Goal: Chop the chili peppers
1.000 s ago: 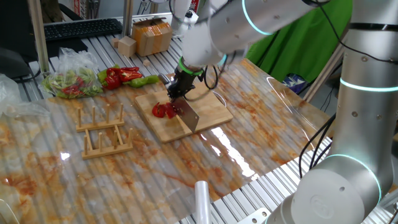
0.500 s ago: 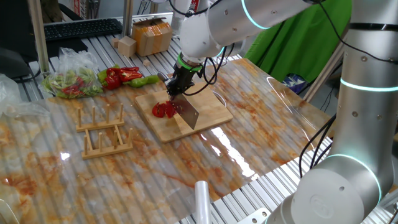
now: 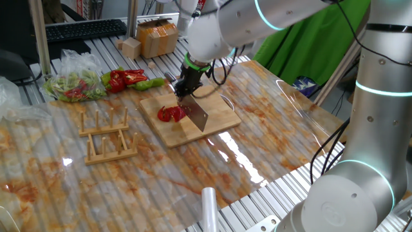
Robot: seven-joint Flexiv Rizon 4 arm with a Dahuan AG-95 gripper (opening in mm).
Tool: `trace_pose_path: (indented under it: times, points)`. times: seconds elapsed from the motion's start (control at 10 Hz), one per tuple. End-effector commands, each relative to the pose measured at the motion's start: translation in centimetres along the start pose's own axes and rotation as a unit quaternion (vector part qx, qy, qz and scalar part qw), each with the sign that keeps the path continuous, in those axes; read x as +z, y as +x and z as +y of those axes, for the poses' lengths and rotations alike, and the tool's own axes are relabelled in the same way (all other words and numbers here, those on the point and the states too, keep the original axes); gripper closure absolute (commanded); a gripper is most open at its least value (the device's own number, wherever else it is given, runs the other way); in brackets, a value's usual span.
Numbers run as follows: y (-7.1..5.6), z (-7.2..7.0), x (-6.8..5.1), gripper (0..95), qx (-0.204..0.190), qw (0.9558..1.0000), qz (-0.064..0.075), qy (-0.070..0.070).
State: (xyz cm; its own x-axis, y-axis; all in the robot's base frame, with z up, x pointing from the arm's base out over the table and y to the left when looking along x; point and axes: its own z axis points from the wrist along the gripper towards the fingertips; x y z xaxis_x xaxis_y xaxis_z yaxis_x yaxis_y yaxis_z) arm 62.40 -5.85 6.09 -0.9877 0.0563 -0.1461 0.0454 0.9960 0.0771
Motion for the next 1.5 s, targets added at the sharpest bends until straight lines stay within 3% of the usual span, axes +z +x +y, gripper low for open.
trace_pose_path:
  times: [0.1,0.6,0.8,1.0,1.1,1.3,1.5]
  points:
    - [0.0,0.0,0.0,95.0,-0.002,1.0,-0.006,0.004]
    - [-0.5,-0.1,-0.1,95.0,0.0,1.0,-0.007,0.004]
    - [-0.8,0.1,1.2,95.0,0.002,1.0,-0.007,-0.003]
    - [-1.4,0.8,3.8,95.0,0.001,0.9999,-0.011,-0.005]
    - [-1.6,1.0,4.9,95.0,-0.001,1.0,-0.006,-0.001]
    - [-1.4,0.6,3.7,95.0,0.007,1.0,-0.003,0.001]
    - [-0.8,0.5,2.8,95.0,0.009,0.9999,-0.011,-0.001]
